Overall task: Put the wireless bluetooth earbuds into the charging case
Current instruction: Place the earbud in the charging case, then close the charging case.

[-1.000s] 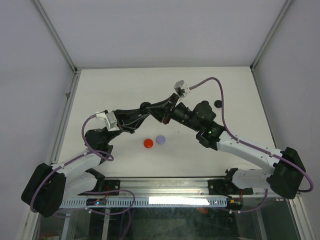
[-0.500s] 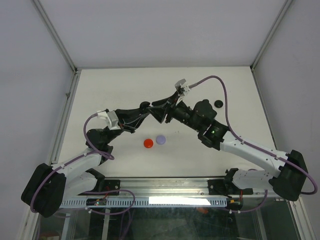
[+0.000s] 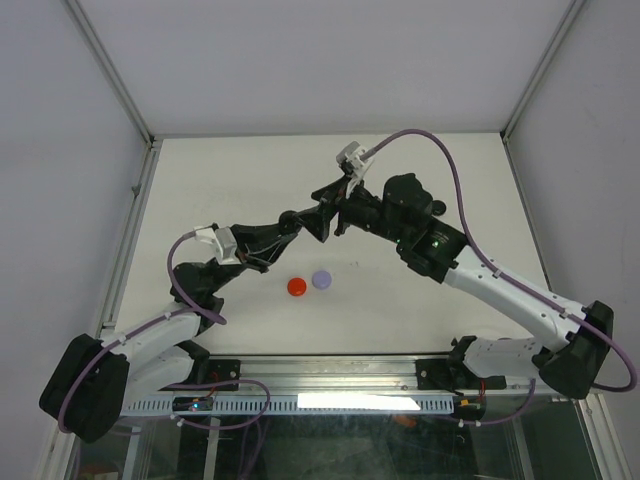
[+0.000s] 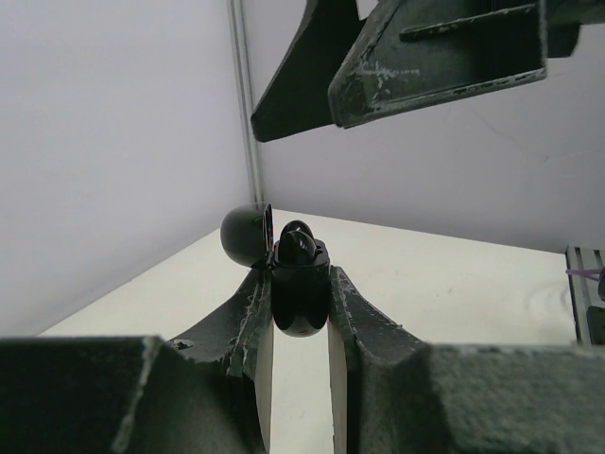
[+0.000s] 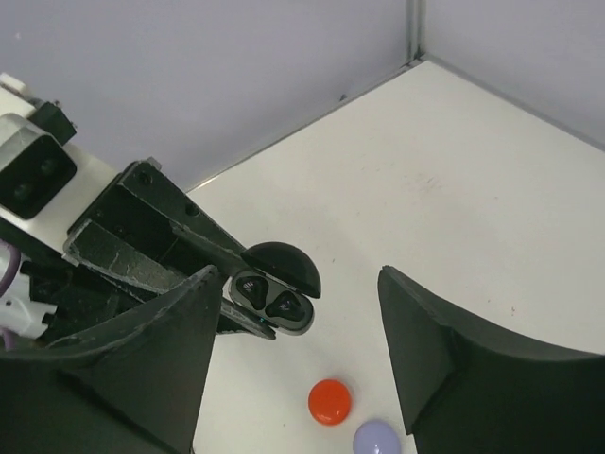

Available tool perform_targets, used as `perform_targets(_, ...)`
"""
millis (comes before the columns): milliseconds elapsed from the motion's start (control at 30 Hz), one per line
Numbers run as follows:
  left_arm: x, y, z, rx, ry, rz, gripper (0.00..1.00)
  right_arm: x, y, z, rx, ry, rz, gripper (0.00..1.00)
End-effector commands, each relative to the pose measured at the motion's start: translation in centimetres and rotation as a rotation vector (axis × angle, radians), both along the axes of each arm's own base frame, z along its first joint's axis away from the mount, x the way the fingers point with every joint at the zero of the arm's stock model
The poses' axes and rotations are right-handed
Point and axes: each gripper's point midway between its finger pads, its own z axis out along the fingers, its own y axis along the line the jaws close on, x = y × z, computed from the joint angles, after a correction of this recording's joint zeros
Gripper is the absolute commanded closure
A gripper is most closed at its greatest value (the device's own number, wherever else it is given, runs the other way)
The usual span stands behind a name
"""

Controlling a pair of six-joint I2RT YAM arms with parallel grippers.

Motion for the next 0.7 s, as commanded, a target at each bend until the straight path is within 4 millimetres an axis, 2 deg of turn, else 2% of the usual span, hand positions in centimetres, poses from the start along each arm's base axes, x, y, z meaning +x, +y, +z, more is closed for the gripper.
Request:
perform_targets(0, -1.8, -0.2, 0.8, -0.008, -0.066, -0.059, 1.00, -1.6, 0.0, 0.5, -0.028, 0.016, 0.225, 0.27)
perform_targets(133, -2.8, -0.6, 0.8, -0.012, -0.074, -0.119, 1.00, -2.9, -0.4, 0.7, 0.034, 0.104, 0.434, 0.21)
perform_targets(333, -3.7, -1.3, 1.8, -0.016, -0.104, -0.199, 1.00, -4.0, 0.5, -0.7, 0.041, 0.196, 0.601, 0.18)
perform_targets(500, -3.5, -1.8, 1.9, -0.013, -0.094, -0.223, 1.00, -5.0, 0.9, -0.8, 0.064, 0.222, 0.699, 0.20)
perform_targets(667, -2.0, -1.7, 1.1, -0.039, 0.019, -0.184, 1.00, -5.8, 0.4, -0.2, 0.072, 0.193, 0.738, 0.24)
